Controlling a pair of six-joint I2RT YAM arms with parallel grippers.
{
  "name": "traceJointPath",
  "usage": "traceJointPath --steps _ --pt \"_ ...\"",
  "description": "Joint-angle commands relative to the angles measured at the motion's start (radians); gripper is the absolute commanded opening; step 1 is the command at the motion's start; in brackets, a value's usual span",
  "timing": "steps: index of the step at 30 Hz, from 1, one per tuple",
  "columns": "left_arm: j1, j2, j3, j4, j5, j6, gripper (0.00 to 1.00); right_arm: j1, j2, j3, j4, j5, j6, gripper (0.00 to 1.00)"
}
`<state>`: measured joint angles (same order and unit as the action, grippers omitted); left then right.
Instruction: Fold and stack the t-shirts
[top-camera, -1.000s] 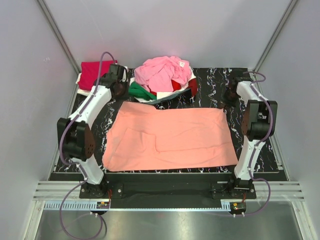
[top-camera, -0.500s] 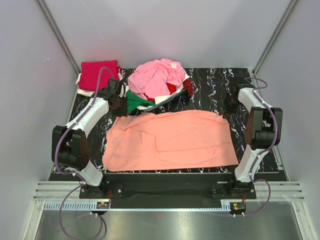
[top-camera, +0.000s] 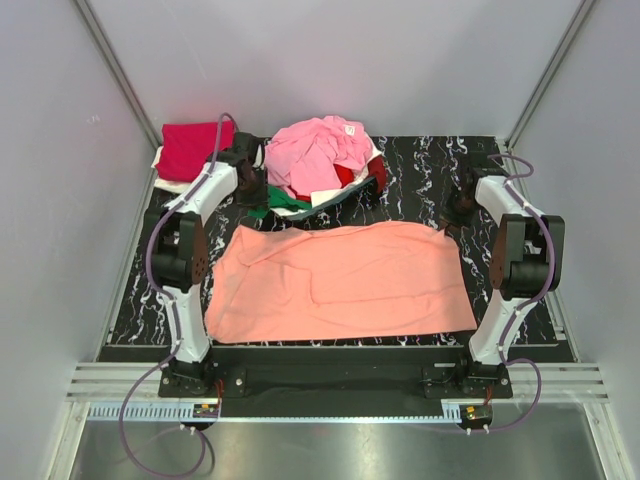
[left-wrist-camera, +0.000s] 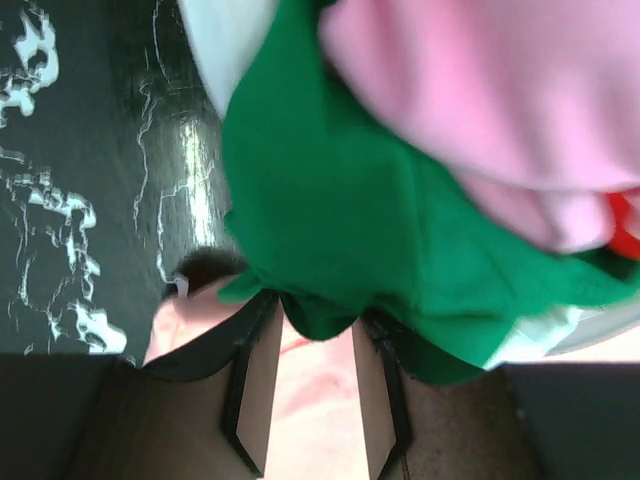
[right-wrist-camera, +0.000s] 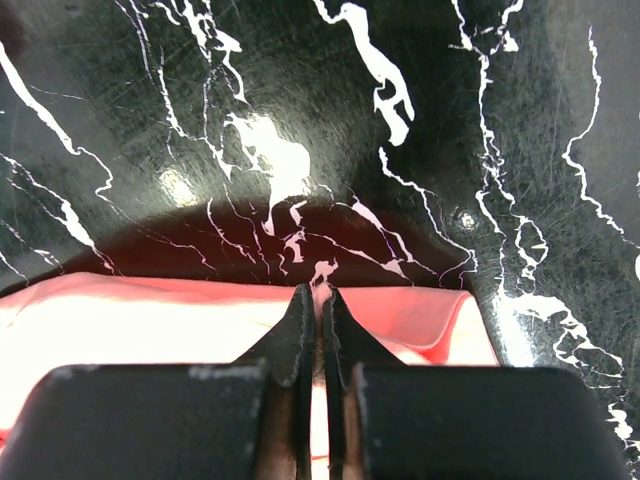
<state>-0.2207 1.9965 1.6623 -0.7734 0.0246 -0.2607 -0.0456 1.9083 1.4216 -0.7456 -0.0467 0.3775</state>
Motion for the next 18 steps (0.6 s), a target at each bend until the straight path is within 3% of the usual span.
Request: traceJointPath --steps 1,3,6,7,9,12,14,18 --pt "0.006 0.153 0.202 -0.006 0.017 -0.002 0.38 0.009 -0.009 0.057 0.008 0.001 -0.026 0.0" --pt "0.006 0.231 0.311 -0.053 0.026 -0.002 0.38 0.009 0.004 0.082 -0.003 0.016 -0.029 0.0" --pt "0.007 0.39 0.589 -0.124 0.044 -0.009 0.38 0.009 0.021 0.115 -0.011 0.021 -0.026 0.0" --pt "0.007 0.471 0.754 -0.144 0.046 -0.012 0.39 0.009 0.027 0.125 -0.011 0.018 -0.023 0.0" --pt "0.015 0.53 0.89 -0.129 0.044 -0.026 0.52 0.009 0.038 0.151 -0.024 0.013 -0.019 0.0" --pt "0.038 0.445 0.799 -0.008 0.048 -0.04 0.63 0.009 0.034 0.169 -0.034 0.018 -0.02 0.0" --pt "0.047 0.371 0.733 0.019 0.016 -0.02 0.64 0.009 0.021 0.166 -0.038 0.025 -0.028 0.0" --pt "0.047 0.1 0.419 0.019 -0.06 0.005 0.63 0.009 0.008 0.145 -0.031 0.03 -0.023 0.0"
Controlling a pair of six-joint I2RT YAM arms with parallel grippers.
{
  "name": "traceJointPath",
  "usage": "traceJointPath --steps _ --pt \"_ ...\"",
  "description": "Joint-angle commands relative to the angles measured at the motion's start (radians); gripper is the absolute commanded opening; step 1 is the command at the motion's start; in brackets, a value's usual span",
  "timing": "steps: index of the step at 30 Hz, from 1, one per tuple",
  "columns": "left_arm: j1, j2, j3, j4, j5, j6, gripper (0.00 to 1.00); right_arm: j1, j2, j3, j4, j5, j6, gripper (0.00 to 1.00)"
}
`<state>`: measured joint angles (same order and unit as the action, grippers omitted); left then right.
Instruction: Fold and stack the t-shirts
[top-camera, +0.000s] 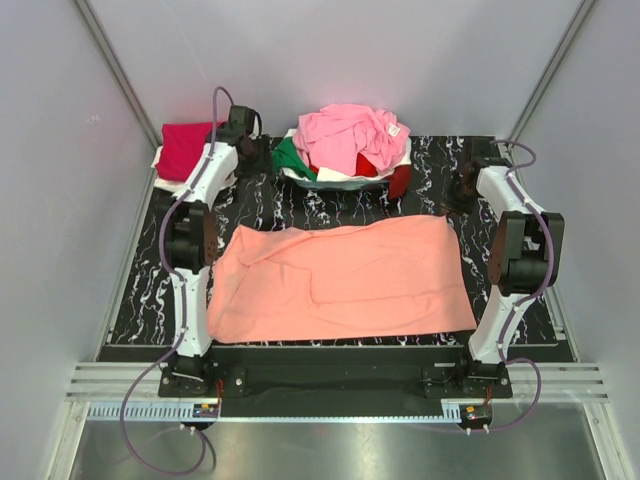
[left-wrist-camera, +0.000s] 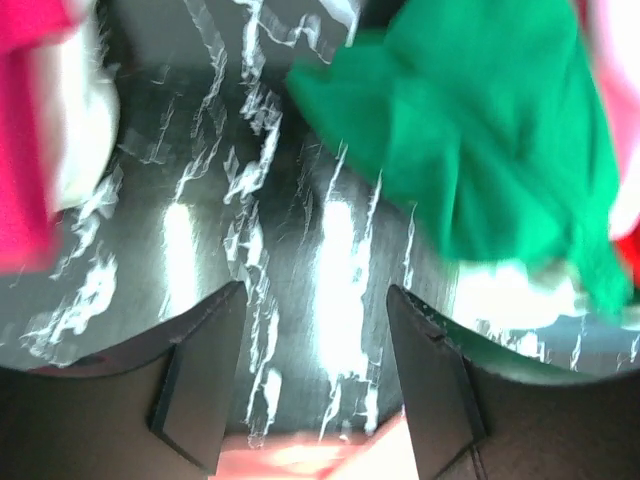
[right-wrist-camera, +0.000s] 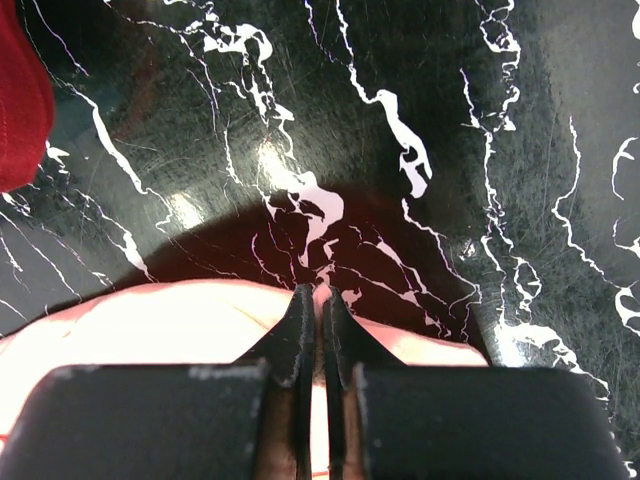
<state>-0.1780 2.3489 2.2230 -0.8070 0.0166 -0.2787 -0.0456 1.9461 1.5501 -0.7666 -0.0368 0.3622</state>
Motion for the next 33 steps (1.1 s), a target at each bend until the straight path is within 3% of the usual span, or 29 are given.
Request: traceJointPath --steps 1,6,12,22,33 --pt "0.005 -0.301 -0.205 0.049 -0.064 0.024 0.62 0.009 -0.033 0.004 -0.008 0.014 -0.006 0.0" --pt "0.006 -0.602 -0.672 0.078 -0.08 -0.019 0.54 0.009 -0.058 -0.05 0.023 -0.005 0.007 0.0" --pt "0.029 -0.772 -1.032 0.218 0.017 -0.062 0.53 0.009 -0.073 -0.099 0.043 -0.026 0.011 0.0" --pt "0.051 -0.741 -1.166 0.273 0.082 -0.14 0.43 0.009 -0.088 -0.124 0.044 -0.035 0.004 0.0" --pt "0.051 -0.724 -1.198 0.276 -0.004 -0.168 0.4 0.009 -0.088 -0.134 0.055 -0.037 -0.008 0.0"
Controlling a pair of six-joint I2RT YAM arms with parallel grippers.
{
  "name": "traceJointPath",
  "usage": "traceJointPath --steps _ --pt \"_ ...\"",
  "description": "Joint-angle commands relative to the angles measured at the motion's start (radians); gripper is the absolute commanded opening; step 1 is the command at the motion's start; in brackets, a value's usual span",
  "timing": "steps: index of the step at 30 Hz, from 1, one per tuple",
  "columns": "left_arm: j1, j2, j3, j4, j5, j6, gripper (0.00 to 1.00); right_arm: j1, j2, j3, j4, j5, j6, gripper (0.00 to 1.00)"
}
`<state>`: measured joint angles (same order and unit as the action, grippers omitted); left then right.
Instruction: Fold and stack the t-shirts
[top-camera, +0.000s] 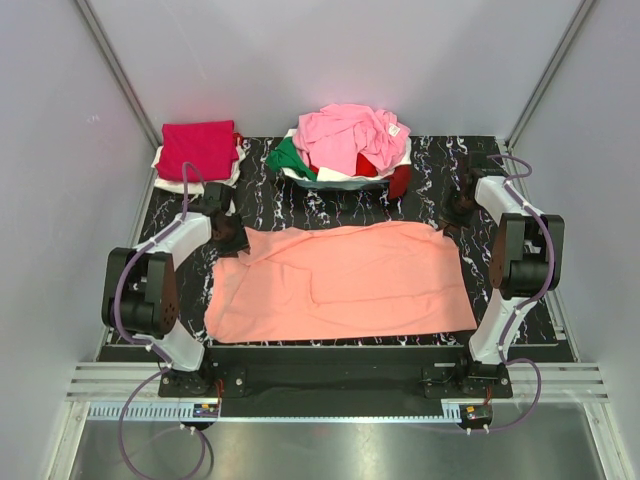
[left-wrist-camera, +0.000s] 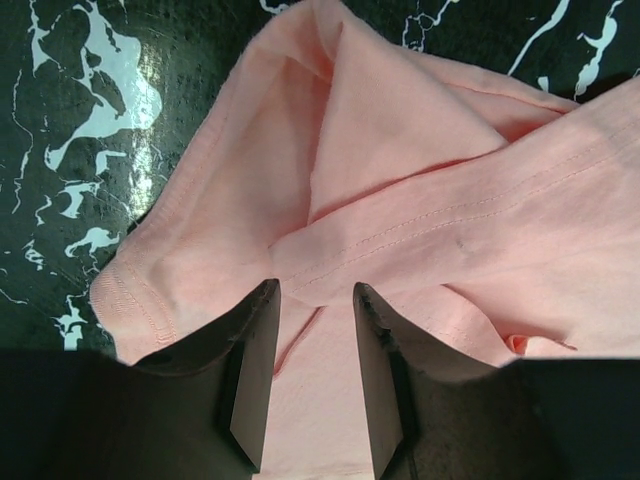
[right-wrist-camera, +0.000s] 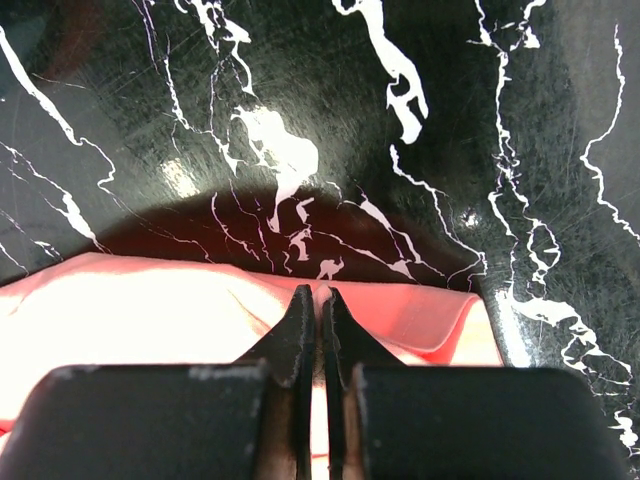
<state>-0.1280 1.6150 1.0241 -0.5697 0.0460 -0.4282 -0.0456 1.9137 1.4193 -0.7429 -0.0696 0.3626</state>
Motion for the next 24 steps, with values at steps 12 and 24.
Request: traceJointPath --steps 12,24 --pt "0.001 0.054 0.014 0.036 -0.123 -0.041 0.4 0.009 -0.042 0.006 0.036 -0.009 -0.014 0.0" --pt "-0.002 0.092 0.019 0.09 -0.066 -0.05 0.33 0.009 -0.03 0.0 0.043 -0.007 -0.016 0.0"
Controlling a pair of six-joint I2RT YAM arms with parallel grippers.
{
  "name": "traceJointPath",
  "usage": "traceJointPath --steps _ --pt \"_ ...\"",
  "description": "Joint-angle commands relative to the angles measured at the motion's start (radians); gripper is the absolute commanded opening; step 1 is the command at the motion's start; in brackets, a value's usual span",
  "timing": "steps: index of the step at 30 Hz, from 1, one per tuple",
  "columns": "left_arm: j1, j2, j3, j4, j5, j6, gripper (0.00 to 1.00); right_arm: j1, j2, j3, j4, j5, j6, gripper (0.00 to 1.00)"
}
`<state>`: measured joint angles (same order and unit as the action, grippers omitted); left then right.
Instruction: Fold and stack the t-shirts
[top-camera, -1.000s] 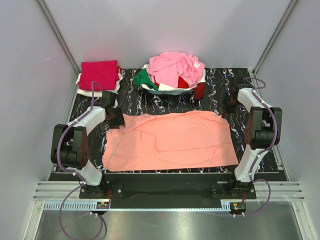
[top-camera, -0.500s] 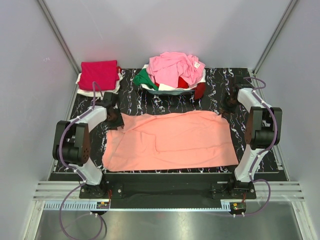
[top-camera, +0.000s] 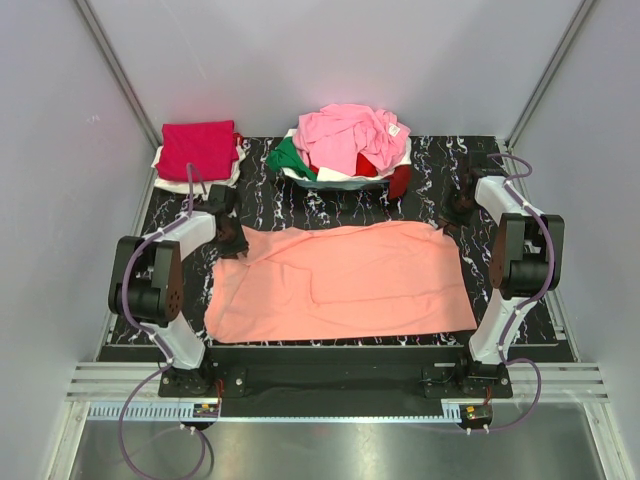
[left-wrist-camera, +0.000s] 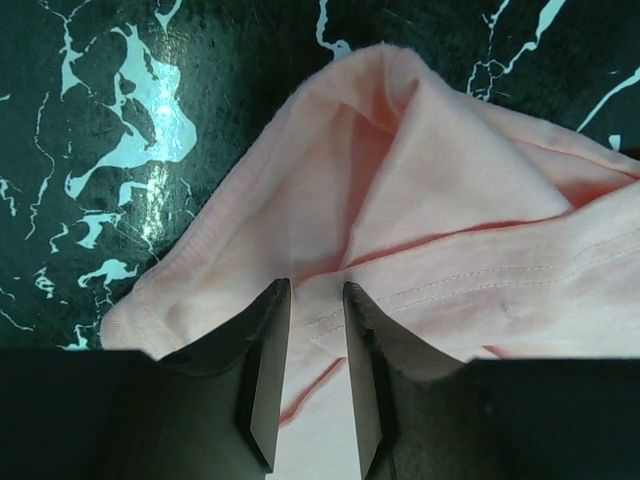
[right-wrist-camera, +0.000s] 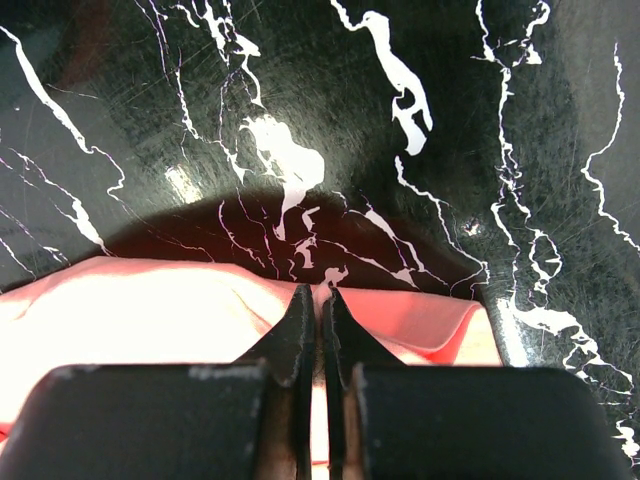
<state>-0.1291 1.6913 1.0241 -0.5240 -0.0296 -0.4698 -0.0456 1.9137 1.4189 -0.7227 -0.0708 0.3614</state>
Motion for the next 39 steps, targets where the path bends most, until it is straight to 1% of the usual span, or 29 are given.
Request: traceJointPath --steps 1,4,8,9,10,13,18,25,28,32,39 --pt "-0.001 0.018 0.019 0.044 0.011 -0.01 0.32 0.009 -0.028 0.002 0.025 -0.006 -0.016 0.0" --pt "-0.003 0.018 0.018 0.05 0.016 -0.012 0.26 0.009 -0.025 -0.001 0.025 -0.004 -0.016 0.0" --pt "-0.003 0.002 0.014 0.065 0.023 -0.009 0.08 0.009 -0.024 -0.003 0.028 -0.003 -0.016 0.0" --pt "-0.003 -0.005 0.016 0.064 0.023 -0.006 0.01 0.009 -0.022 -0.005 0.026 -0.003 -0.015 0.0" --pt "-0.003 -0.012 0.021 0.064 0.023 0.0 0.0 0.009 -0.021 -0.005 0.026 -0.004 -0.015 0.0" --pt "-0.003 -0.05 0.042 0.05 0.023 0.011 0.0 0.009 -0.027 0.011 0.016 -0.014 -0.01 0.0" --pt "-0.003 -0.126 0.119 -0.03 0.023 0.043 0.0 0.009 -0.074 0.04 -0.014 -0.011 -0.006 0.0" --pt "0.002 -0.261 0.165 -0.126 0.013 0.082 0.0 0.009 -0.152 0.0 -0.026 -0.012 0.011 0.0" --pt "0.009 -0.318 0.143 -0.148 0.013 0.085 0.0 0.009 -0.208 -0.044 -0.027 0.026 0.025 0.0" --pt "0.017 -0.406 0.107 -0.177 0.008 0.094 0.0 0.009 -0.284 -0.112 -0.031 0.121 0.054 0.0" --pt "0.026 -0.535 0.037 -0.232 -0.024 0.109 0.0 0.007 -0.386 -0.251 -0.014 0.184 0.109 0.0"
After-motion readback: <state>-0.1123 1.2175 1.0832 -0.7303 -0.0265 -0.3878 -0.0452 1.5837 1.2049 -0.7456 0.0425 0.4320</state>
